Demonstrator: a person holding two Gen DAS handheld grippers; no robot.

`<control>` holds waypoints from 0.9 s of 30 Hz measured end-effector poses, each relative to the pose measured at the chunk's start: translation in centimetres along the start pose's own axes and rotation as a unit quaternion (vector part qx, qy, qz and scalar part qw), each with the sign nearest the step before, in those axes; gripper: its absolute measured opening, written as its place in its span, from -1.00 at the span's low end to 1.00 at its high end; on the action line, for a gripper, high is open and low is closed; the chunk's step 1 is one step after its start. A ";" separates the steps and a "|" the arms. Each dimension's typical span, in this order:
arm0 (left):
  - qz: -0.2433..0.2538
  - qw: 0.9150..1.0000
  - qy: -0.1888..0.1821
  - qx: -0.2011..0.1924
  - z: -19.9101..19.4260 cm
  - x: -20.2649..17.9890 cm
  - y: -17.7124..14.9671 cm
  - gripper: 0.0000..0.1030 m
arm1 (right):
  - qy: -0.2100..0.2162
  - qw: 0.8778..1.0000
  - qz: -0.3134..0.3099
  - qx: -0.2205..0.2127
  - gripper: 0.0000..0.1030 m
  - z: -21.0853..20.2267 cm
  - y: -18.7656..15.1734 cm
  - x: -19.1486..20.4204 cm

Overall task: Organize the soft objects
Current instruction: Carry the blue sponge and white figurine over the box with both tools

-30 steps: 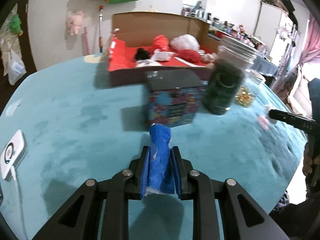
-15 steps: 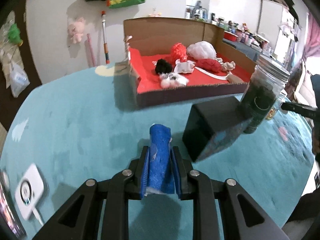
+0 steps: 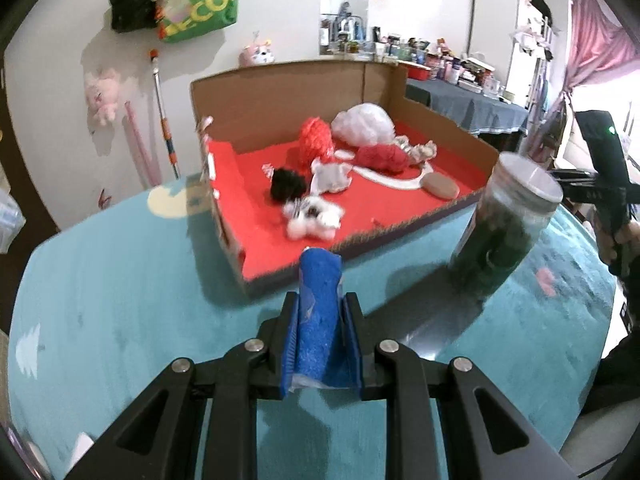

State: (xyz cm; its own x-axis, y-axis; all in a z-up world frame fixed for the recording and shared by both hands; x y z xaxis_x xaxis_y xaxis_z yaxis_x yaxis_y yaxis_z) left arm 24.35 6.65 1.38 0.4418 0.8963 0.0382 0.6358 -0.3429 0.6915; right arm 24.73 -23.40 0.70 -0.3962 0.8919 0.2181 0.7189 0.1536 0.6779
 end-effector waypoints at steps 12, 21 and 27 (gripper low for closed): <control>0.026 0.997 -0.068 0.035 4.5 -3.2 7.1 -0.56 | 0.077 0.996 -0.039 0.026 -0.45 3.7 6.4 4.2; 0.040 0.988 -0.092 0.120 11.0 -5.2 9.4 -0.56 | 0.103 0.984 -0.063 0.130 -0.42 10.9 7.5 7.0; 0.046 0.981 -0.087 0.165 14.3 -5.4 9.4 -0.55 | 0.096 0.979 -0.065 0.169 -0.41 13.3 7.7 6.9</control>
Point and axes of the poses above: each gripper's, at about its wrist camera, not at the fingertips, and z roughly the way its jaws point, x to its left, y to its top, the point moved 10 cm from there along z, roughly the way its jaws point, and after that the axes turned 3 degrees about z, right-handed, at the moved point
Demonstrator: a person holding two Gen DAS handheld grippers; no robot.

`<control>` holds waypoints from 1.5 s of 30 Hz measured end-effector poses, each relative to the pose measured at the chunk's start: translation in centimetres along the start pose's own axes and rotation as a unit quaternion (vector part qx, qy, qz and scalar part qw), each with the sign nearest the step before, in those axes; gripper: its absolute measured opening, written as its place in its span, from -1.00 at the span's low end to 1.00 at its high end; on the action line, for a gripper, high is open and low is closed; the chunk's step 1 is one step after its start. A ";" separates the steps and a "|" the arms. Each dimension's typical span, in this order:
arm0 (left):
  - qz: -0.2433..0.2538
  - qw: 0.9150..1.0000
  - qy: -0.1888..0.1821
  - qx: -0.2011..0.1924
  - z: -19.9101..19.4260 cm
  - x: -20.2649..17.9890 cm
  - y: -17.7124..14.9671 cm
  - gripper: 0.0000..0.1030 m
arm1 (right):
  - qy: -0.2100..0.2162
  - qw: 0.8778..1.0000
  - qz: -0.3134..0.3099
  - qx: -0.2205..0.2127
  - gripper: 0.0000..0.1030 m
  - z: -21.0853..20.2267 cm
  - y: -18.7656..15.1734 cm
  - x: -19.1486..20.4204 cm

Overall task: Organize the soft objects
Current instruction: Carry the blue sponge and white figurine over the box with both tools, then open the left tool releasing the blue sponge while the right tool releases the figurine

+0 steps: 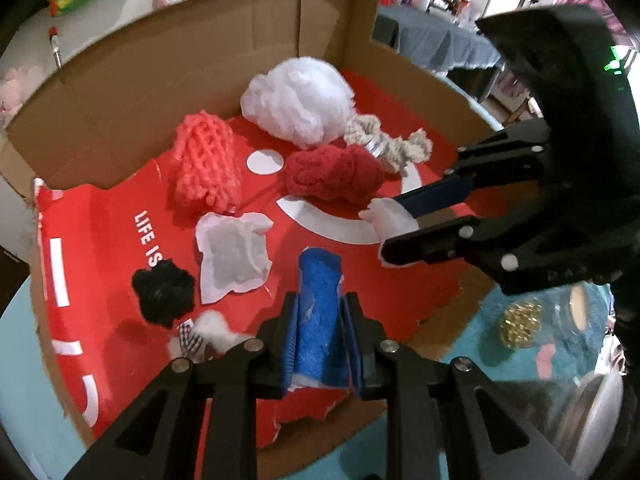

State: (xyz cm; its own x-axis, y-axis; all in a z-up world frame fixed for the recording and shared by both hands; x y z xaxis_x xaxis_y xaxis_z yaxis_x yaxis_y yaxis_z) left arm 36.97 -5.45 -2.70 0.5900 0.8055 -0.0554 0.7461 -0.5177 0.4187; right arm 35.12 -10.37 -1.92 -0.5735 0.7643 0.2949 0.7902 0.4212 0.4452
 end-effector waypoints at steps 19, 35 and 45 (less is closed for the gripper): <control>0.001 1.000 0.012 0.014 2.2 -0.2 0.6 -0.17 | -0.036 0.998 -0.004 0.042 -0.05 2.8 -0.4 -1.2; -0.128 0.986 0.084 -0.065 -5.0 2.7 -2.2 0.66 | -0.114 0.990 0.077 -0.034 0.44 -3.3 -1.1 -3.2; -0.185 0.973 0.111 -0.076 -6.0 2.8 -4.4 0.82 | -0.167 0.973 0.146 -0.058 0.49 -4.6 -3.9 -3.7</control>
Point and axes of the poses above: each gripper's, at about its wrist camera, not at the fingertips, and z roughly the way its jaws point, x to its left, y to its top, the point moved 10 cm from there along z, roughly the way its jaws point, and after that the axes turned 3 degrees about z, right-handed, at the moved point
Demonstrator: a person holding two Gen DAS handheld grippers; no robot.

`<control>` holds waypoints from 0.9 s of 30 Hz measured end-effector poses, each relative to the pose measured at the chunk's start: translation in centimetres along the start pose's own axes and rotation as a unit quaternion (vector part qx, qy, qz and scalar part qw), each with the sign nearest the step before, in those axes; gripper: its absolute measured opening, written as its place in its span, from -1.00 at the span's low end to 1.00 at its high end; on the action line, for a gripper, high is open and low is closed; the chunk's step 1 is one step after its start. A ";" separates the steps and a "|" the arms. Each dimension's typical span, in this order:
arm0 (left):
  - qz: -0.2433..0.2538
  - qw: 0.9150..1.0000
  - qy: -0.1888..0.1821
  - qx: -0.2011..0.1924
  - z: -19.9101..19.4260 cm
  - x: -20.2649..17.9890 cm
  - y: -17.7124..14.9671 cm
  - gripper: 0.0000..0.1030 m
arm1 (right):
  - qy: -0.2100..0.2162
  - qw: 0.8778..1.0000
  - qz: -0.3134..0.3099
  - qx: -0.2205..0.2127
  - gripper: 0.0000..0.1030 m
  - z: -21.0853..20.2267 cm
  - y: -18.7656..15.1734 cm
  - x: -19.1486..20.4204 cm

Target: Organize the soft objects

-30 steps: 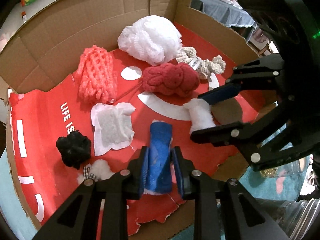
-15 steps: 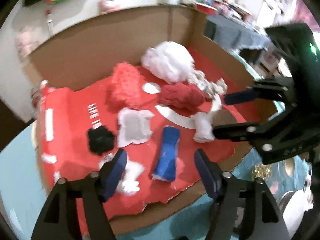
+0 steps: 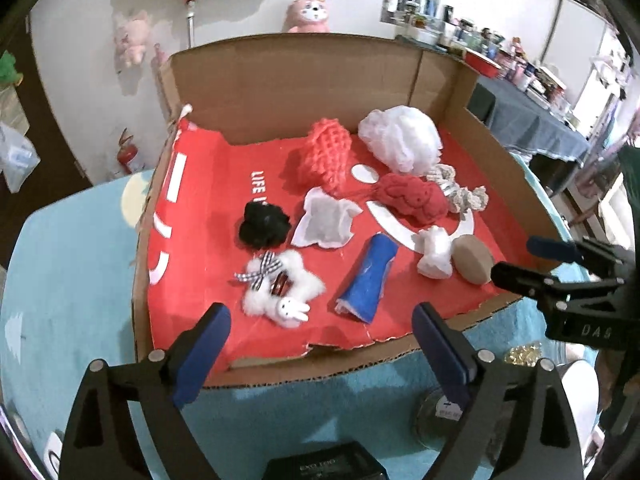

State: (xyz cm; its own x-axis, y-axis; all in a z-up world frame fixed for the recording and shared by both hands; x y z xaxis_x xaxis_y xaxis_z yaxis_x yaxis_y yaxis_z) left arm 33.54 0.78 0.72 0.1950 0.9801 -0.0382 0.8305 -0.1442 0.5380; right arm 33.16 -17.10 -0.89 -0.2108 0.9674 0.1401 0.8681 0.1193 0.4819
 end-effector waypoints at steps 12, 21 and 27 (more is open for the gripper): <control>-0.026 0.999 0.018 0.029 2.4 0.9 -1.2 0.83 | -0.016 1.000 0.012 -0.006 0.49 1.4 -0.8 0.0; -0.030 0.999 0.023 0.034 2.7 1.0 -1.0 0.83 | -0.024 1.000 0.013 -0.007 0.49 1.6 -0.8 -0.2; -0.036 0.999 0.023 0.032 2.7 1.4 -1.1 0.83 | -0.027 0.999 0.013 -0.010 0.49 1.6 -0.8 -0.5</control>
Point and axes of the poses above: each gripper's, at about its wrist camera, not at the fingertips, and z roughly the way its jaws point, x to its left, y to its top, the point moved 10 cm from there along z, roughly the way its jaws point, and after that the axes turned 3 degrees about z, right-handed, at the moved point
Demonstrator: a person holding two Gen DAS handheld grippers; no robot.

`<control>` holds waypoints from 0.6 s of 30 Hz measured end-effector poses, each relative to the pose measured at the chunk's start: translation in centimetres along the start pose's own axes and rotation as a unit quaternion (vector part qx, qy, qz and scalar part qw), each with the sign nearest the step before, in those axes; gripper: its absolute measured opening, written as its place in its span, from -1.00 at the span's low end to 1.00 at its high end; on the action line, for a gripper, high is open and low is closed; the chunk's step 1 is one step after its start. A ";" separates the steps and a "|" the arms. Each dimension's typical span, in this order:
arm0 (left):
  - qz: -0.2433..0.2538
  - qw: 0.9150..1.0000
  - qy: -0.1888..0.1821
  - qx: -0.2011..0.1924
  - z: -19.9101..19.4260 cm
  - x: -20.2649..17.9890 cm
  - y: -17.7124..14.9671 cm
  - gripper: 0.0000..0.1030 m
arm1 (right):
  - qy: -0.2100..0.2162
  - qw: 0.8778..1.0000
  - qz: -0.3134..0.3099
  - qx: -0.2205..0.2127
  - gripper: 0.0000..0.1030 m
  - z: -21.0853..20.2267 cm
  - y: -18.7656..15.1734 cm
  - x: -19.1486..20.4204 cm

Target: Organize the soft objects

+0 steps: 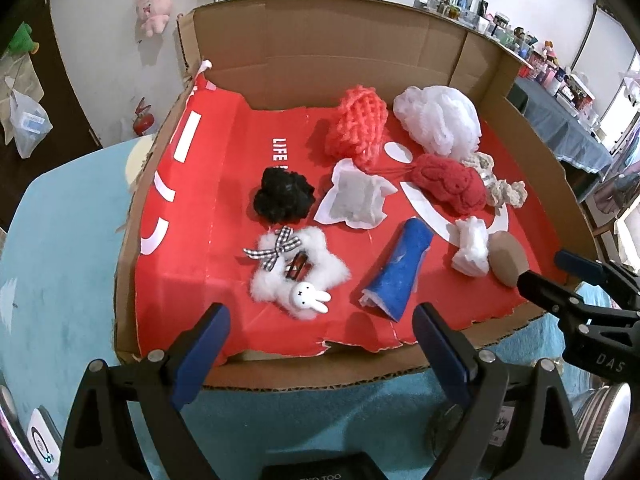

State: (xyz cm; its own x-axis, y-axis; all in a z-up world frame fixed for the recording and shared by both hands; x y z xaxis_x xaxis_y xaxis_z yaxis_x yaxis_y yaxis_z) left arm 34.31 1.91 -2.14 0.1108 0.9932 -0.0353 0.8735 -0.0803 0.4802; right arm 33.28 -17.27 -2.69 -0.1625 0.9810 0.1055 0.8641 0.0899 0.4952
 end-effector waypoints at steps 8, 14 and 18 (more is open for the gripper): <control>0.005 1.000 0.004 -0.004 -0.1 -0.1 0.0 0.83 | -0.002 1.000 -0.003 -0.003 0.49 -0.1 -0.1 0.0; 0.004 1.000 0.004 -0.004 -0.1 0.0 0.0 0.83 | -0.002 1.000 -0.003 -0.006 0.49 -0.2 -0.1 0.0; 0.002 1.000 0.002 -0.005 -0.2 0.0 0.0 0.83 | -0.002 1.000 -0.003 -0.006 0.49 -0.2 -0.1 0.0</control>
State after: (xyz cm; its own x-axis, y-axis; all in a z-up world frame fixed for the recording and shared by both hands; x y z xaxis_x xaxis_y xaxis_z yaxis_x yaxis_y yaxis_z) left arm 34.24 1.93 -1.97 0.1129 0.9932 -0.0296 0.8684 -0.0842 0.4887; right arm 33.10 -17.30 -2.58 -0.1668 0.9810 0.0996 0.8574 0.0944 0.5060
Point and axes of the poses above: each gripper's, at about its wrist camera, not at the fingertips, and z roughly the way its jaws point, x to its left, y to its top, the point moved 10 cm from there along z, roughly the way its jaws point, and after that the axes turned 3 degrees about z, right-handed, at the moved point
